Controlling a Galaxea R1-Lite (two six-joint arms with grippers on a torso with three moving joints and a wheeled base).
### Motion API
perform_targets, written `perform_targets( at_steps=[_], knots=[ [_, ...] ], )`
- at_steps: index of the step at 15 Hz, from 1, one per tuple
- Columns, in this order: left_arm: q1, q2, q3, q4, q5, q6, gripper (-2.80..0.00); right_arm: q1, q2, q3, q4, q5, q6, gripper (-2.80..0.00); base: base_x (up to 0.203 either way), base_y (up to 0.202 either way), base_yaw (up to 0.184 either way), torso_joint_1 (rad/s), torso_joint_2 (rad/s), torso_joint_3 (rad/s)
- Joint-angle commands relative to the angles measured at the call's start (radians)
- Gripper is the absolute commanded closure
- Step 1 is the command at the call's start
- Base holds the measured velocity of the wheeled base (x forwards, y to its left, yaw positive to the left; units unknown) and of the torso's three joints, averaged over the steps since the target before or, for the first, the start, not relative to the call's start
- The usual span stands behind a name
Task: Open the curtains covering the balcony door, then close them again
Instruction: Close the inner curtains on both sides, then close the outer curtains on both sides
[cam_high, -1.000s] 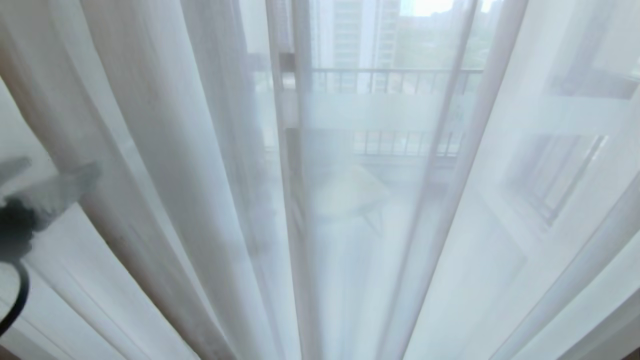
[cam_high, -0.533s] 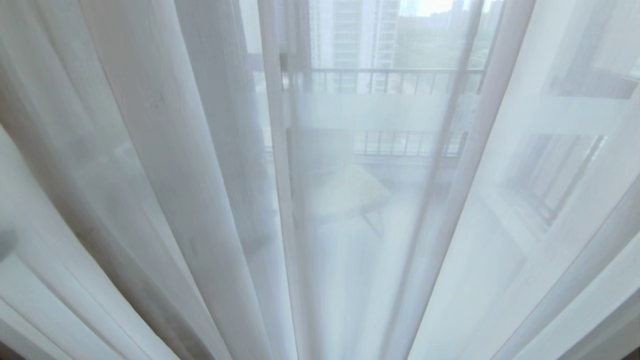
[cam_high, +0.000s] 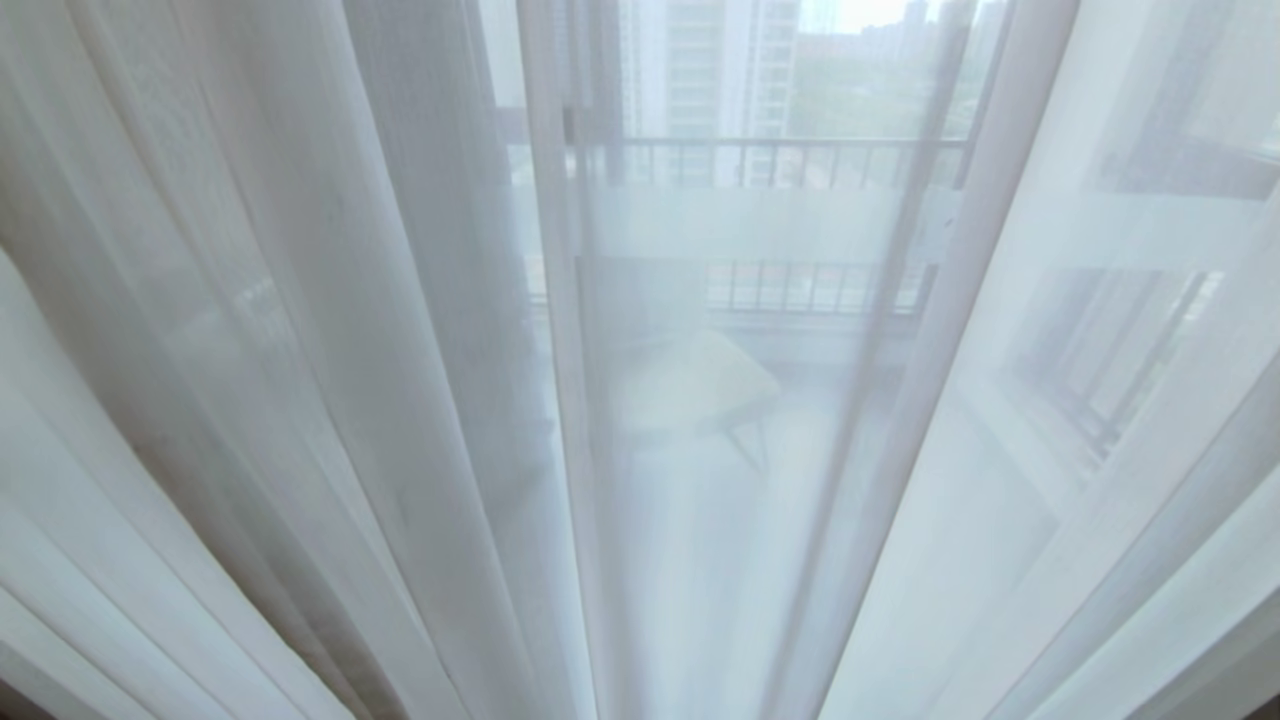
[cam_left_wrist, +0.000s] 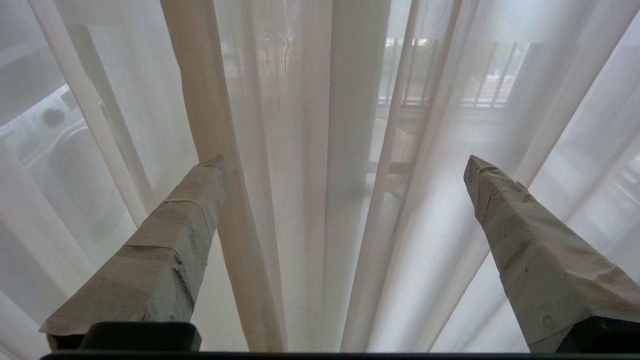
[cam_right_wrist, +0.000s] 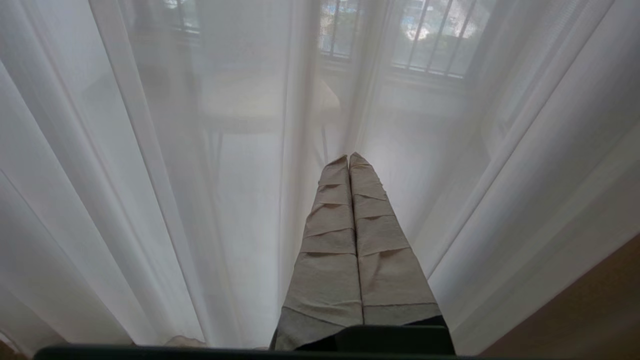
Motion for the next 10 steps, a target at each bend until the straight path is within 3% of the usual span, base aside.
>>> perform_targets(
  at_steps=[1, 8, 9, 10],
  knots=[
    [-0.001, 0.007, 0.003, 0.0, 0.001, 0.0, -2.8, 0.0, 0.001, 0.0, 0.0, 0.001, -0.001, 0.0, 0.0, 0.0, 0.0, 0.0, 0.0, 0.0],
    [-0.001, 0.03, 0.011, -0.003, -0.002, 0.0, -2.8, 0.0, 0.001, 0.0, -0.001, 0.001, -0.001, 0.0, 0.0, 0.0, 0.0, 0.0, 0.0, 0.0],
    [-0.001, 0.03, 0.016, -0.005, -0.006, -0.002, 0.0, 0.0, 0.001, 0.0, 0.0, 0.001, 0.0, 0.0, 0.0, 0.0, 0.0, 0.0, 0.0, 0.0],
    [-0.002, 0.033, 0.016, -0.005, -0.008, -0.002, 0.0, 0.001, 0.001, 0.0, 0.0, 0.0, -0.001, 0.0, 0.0, 0.0, 0.0, 0.0, 0.0, 0.0]
  ],
)
